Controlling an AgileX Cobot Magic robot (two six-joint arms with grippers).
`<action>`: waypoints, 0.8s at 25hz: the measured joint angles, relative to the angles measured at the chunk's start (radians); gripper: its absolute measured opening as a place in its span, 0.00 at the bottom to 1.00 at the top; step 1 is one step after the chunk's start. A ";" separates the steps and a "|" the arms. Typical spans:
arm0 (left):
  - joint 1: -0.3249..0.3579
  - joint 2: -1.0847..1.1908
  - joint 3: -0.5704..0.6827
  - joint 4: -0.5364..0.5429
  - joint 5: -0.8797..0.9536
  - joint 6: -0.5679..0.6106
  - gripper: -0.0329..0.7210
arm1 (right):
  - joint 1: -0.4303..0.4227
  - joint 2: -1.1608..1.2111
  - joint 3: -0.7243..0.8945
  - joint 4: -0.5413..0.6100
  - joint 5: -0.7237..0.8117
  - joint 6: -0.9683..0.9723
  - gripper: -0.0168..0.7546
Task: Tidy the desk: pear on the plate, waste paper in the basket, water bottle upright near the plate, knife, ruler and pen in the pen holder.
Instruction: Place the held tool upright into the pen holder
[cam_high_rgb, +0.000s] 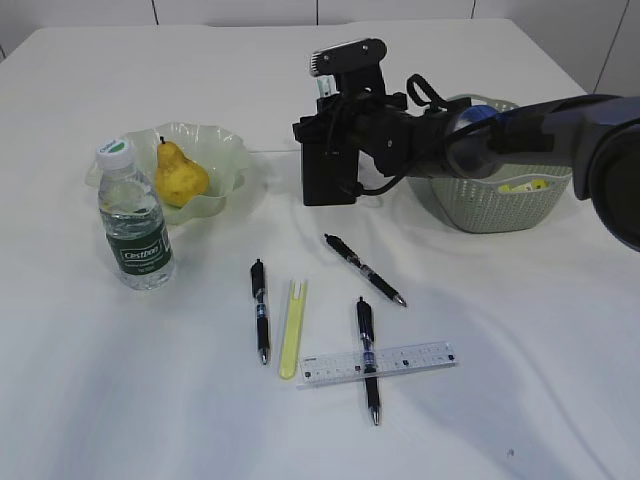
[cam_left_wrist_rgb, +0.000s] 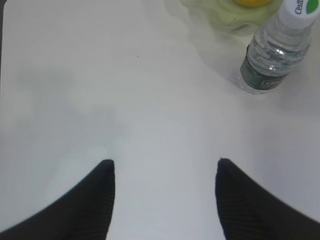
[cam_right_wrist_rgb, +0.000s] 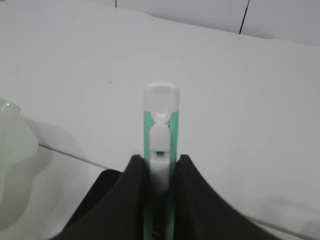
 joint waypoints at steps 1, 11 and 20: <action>0.000 0.004 0.000 0.000 0.000 0.000 0.64 | 0.000 0.000 0.000 0.000 -0.002 0.000 0.20; 0.000 0.012 0.000 0.000 -0.009 0.000 0.64 | 0.000 0.000 0.001 0.000 0.004 0.003 0.20; 0.000 0.012 0.000 0.000 -0.023 0.000 0.63 | 0.000 0.000 0.001 0.006 0.008 0.003 0.23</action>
